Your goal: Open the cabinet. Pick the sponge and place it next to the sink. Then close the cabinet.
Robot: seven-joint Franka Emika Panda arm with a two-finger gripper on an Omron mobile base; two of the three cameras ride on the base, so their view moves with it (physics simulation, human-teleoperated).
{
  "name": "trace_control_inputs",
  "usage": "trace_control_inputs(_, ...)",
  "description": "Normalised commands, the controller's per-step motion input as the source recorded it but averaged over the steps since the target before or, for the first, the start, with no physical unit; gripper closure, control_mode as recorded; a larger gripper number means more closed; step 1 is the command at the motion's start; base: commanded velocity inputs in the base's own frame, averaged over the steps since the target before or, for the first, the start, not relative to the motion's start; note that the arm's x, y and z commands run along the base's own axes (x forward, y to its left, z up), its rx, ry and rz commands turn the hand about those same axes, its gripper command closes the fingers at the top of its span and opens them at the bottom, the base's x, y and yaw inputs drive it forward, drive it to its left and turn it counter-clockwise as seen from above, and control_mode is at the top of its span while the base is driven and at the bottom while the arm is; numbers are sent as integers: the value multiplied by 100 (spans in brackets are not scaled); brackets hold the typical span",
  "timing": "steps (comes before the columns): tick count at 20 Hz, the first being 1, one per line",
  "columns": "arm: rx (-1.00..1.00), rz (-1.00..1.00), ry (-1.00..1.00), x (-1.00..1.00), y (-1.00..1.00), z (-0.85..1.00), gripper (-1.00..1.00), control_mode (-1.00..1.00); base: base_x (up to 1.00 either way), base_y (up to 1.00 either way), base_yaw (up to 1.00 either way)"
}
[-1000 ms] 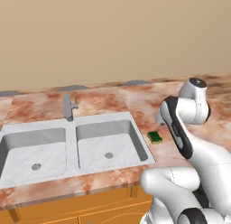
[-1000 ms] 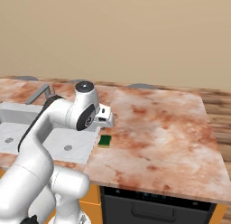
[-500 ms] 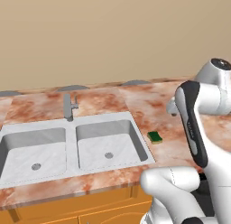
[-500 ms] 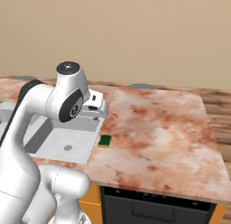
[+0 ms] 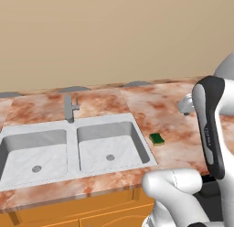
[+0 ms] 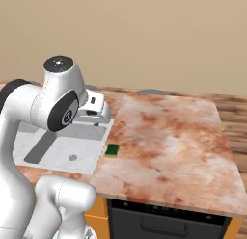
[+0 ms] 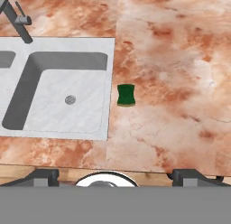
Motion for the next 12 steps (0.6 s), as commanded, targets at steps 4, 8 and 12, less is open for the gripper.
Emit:
trace_control_inputs(4,0,0,0,0,0,0,-100,-100,0,0,0)
trace_control_inputs(8,0,0,0,0,0,0,-100,-100,0,0,0)
trace_control_inputs(12,0,0,0,0,0,0,-100,100,0,0,0)
